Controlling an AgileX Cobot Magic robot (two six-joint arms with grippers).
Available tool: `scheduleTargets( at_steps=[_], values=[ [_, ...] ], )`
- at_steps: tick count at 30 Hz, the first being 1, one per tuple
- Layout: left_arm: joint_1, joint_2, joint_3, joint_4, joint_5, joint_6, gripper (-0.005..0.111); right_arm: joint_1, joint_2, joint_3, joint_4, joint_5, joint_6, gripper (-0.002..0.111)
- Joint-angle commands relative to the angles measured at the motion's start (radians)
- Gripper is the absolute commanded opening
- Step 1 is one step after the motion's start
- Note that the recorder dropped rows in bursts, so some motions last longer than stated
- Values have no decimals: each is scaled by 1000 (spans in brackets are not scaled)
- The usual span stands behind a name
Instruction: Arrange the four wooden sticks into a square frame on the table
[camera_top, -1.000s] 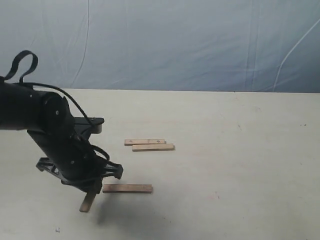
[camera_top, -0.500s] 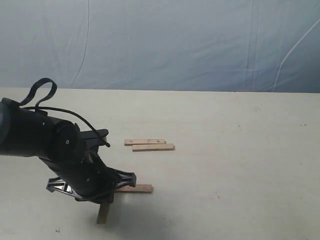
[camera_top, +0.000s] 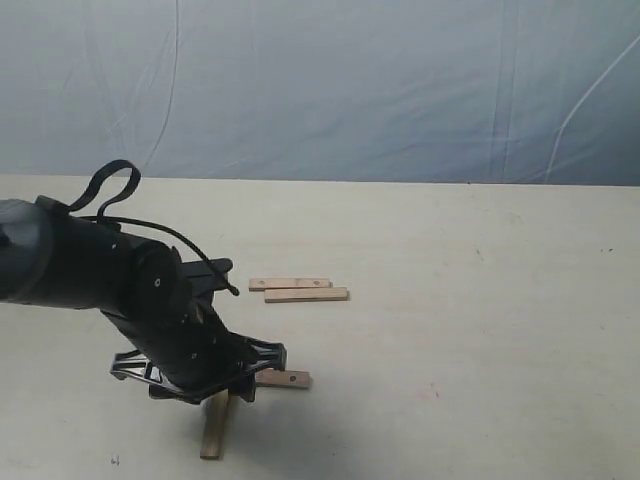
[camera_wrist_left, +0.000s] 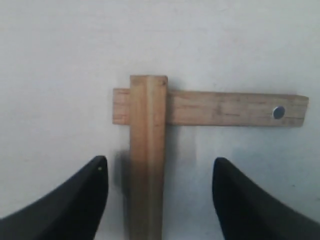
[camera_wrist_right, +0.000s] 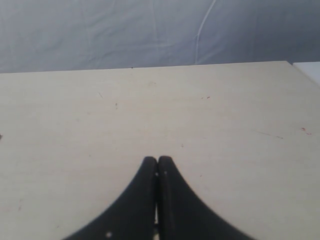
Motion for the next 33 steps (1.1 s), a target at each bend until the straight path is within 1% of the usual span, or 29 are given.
scheduleTargets(
  at_steps=[1,2,3,6,7,8,11,13,16,19,21,25,28,31,33],
  values=[
    [19,-40,-55,98,81,-5,55,2,-3,0,-3,-5,-7,-1],
    [25,-56,-61,127,100,-5,48,2,-3,0,-3,-5,-7,-1],
    [37,-82,-63,154,121,-5,39,2,-3,0,-3,-5,-7,-1],
    [68,-180,-47,239,155,-5,5,2,-3,0,-3,-5,-7,-1],
    [83,-224,-33,257,155,-5,1,2,-3,0,-3,-5,-7,-1],
    [98,-273,-19,261,153,-5,0,2,-3,0,-3,-5,-7,-1],
    [170,-432,43,261,119,2,0,2,-3,0,-3,-5,-7,-1],
    [225,-562,98,275,86,2,0,2,-3,0,-3,-5,-7,-1],
    [287,-758,200,273,11,2,0,2,-3,0,-3,-5,-7,-1],
    [314,-975,294,273,-63,-2,0,2,-3,0,-3,-5,-7,-1],
    [315,-1102,347,273,-101,-2,0,2,-3,0,-3,-5,-7,-1],
    [315,-1352,456,271,-129,-2,0,2,-3,0,-5,-17,-7,-1],
    [315,-1506,534,244,-152,-2,0,2,-3,0,-16,-129,-7,-1],
    [315,-1639,612,225,-181,-2,0,2,-3,0,-5,-353,-7,-1],
    [315,-1707,665,223,-198,-2,0,2,-3,0,40,-513,-4,-1]
  ],
)
